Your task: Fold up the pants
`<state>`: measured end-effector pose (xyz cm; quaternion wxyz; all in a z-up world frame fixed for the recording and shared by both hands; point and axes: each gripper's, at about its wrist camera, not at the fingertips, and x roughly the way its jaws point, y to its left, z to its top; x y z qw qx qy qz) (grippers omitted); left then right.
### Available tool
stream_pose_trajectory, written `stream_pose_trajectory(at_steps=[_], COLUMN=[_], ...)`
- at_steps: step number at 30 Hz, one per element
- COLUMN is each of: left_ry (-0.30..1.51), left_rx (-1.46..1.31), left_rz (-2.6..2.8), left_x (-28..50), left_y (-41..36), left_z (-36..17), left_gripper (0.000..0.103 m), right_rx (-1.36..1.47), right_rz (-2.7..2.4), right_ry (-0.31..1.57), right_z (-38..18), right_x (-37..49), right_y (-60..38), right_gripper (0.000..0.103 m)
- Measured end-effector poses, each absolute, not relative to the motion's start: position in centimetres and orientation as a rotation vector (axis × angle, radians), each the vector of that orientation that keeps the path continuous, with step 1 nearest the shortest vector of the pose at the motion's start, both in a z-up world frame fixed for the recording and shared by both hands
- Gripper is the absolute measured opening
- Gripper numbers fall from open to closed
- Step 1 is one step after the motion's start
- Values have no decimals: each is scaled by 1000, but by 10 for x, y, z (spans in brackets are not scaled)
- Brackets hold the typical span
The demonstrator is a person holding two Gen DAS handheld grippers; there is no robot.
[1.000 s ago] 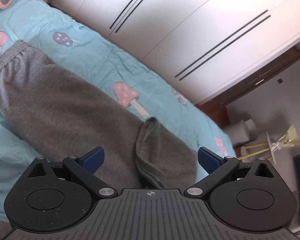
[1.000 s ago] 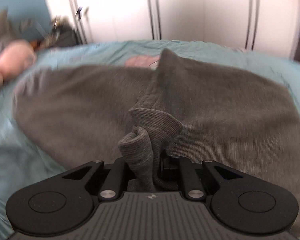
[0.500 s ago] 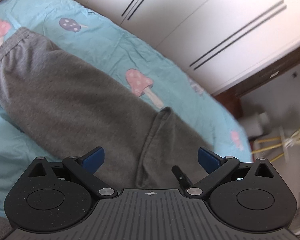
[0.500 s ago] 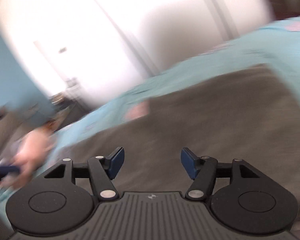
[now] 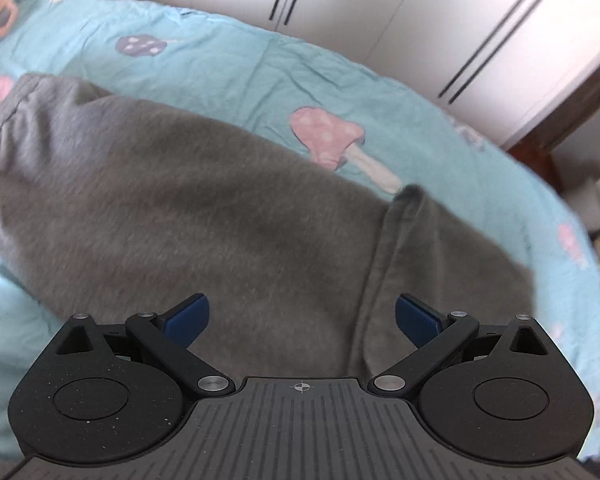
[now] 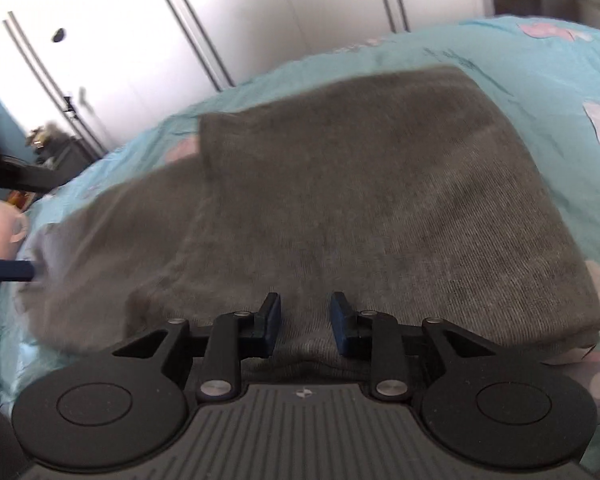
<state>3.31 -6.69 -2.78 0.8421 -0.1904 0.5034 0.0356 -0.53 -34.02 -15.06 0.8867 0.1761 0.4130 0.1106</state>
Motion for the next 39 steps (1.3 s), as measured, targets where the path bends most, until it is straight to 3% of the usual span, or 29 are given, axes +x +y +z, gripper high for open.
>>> stream_pose_trajectory(at_steps=[3, 6, 8, 11, 15, 16, 18, 19, 24, 29, 34, 36, 39], left_ry=[1044, 1025, 1027, 1025, 993, 978, 951, 953, 909, 932, 1081, 1069, 1064], left_rx=[-264, -181, -207, -231, -248, -253, -228, -158, -161, -192, -221, -203, -187], left_rz=[39, -17, -20, -26, -63, -79, -72, -1, 70, -106, -144, -137, -124], left_x=[44, 63, 79, 104, 113, 112, 112, 113, 106, 65, 52, 49, 43], left_y=[-94, -120, -128, -137, -139, -137, -133, -134, -119, -140, -149, -150, -151], left_z=[-39, -49, -57, -69, -92, -97, -102, -104, -95, -74, -93, -90, -86], left_gripper=[102, 97, 75, 72, 53, 45, 5, 2, 2, 31, 30, 21, 14], right_rx=[628, 603, 607, 676, 669, 664, 660, 661, 673, 758, 807, 785, 764], right_rz=[258, 139, 68, 72, 87, 88, 93, 94, 98, 98, 90, 88, 81], right_ry=[808, 710, 687, 711, 720, 721, 717, 714, 703, 677, 666, 667, 662], right_z=[-146, -140, -141, -153, -163, -162, -164, -166, -167, -168, -170, -169, -167], right_x=[-6, 0, 2, 14, 19, 20, 25, 25, 19, 19, 19, 17, 15], right_y=[-371, -373, -379, -381, -387, -390, -388, -387, -391, -398, -401, -399, -397], right_gripper=[30, 37, 39, 41, 47, 48, 51, 53, 56, 58, 59, 59, 59])
